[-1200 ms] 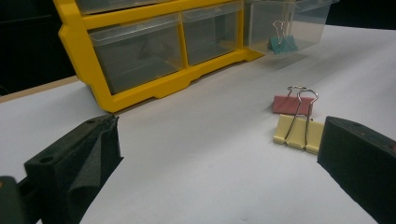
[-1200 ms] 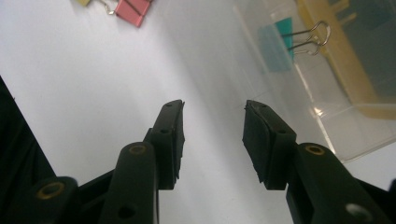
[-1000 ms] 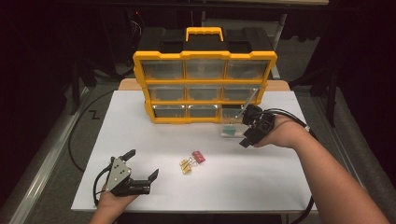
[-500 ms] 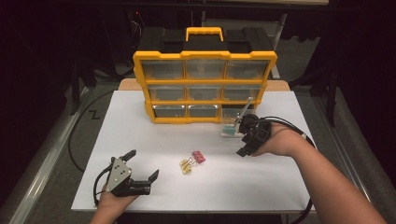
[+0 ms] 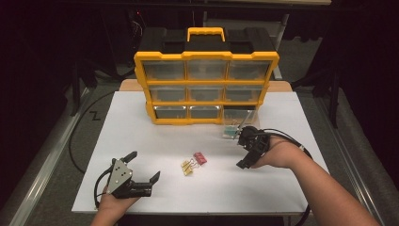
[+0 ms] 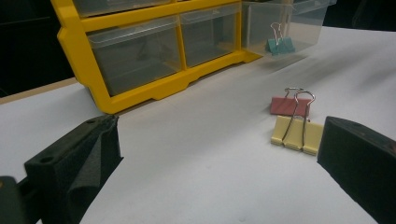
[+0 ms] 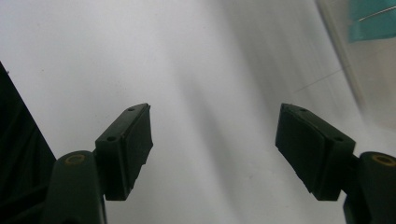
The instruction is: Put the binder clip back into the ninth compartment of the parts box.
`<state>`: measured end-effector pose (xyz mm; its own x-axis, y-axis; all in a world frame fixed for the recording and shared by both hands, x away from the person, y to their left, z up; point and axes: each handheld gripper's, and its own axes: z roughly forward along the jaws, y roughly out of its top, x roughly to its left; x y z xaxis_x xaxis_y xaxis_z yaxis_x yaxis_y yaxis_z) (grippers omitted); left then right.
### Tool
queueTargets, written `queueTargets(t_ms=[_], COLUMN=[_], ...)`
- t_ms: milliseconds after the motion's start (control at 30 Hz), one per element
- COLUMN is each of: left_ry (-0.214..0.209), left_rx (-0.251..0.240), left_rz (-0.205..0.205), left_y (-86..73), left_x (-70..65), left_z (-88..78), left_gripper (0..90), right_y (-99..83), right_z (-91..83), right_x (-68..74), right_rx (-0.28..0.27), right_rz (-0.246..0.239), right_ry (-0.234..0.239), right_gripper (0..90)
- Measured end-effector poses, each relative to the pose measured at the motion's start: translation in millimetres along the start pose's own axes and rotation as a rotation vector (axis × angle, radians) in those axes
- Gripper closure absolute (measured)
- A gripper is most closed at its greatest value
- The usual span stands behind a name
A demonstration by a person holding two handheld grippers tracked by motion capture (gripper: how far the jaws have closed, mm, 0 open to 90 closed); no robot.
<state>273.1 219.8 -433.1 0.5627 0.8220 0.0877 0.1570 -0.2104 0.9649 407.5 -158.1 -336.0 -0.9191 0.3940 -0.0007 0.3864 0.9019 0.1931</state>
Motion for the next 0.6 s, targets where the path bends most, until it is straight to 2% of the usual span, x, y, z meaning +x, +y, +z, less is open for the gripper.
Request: queueTargets(t_ms=[133,533,600], left_ry=[-0.002,-0.002,-0.003], left_rx=[0.000,-0.003,-0.002], left_rz=[0.003,0.000,0.001], left_y=[0.1,0.2,0.2], left_x=[-0.6,-0.6,-0.6], left_z=[0.3,-0.1,-0.1], left_gripper=[0.3,0.3,0.3], right_y=[-1.6,-0.5,-0.2], right_z=[8.0,25.8,29.8], right_x=[4.8,17.8,20.0], right_rx=[0.002,0.017,0.028], right_rz=[-0.004,-0.018,-0.025], right_ry=[0.013,-0.010,-0.015], right_gripper=[26.3,15.3,11.1])
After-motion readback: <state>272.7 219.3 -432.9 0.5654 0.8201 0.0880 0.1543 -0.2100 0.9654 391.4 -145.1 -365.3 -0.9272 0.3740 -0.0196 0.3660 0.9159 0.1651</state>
